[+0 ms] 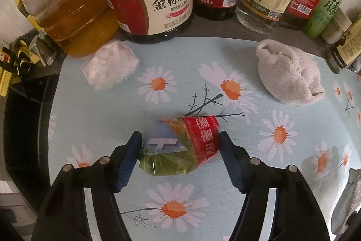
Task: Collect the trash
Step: 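Grasp the green-red snack wrapper with the left tool, then carry the foil item and snack wrapper down to the black bin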
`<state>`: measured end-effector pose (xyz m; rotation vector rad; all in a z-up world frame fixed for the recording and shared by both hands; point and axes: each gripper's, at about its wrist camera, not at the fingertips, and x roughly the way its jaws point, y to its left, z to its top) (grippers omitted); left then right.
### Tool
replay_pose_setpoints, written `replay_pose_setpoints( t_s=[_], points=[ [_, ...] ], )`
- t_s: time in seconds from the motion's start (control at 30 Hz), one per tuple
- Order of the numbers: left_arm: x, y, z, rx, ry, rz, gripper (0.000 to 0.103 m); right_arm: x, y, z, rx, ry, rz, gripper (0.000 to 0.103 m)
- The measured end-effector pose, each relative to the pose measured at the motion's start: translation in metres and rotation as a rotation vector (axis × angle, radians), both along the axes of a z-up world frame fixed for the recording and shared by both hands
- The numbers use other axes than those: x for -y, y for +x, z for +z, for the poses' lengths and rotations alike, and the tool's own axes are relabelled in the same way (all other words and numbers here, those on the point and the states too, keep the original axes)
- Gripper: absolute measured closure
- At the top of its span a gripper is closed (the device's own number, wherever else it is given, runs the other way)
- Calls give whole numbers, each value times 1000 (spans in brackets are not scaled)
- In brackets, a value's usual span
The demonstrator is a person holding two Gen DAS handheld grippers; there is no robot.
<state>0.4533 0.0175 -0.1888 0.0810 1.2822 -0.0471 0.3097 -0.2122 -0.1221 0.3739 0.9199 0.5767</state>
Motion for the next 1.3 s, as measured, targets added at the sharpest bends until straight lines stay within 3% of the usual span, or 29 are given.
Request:
replay_pose_setpoints(
  t_s=[0.63,0.93,1.3],
  points=[
    [-11,-74,52,116,-64,-51,38,-17,-14,7,23,-50,-5,42],
    [-35,-110,72,168,-107,-76,38,-38,-42,8,30,-79,-38,42],
    [-82,-188,83,209,-188,-105,38,-83,-85,9,43,-102,-60,42]
  ],
)
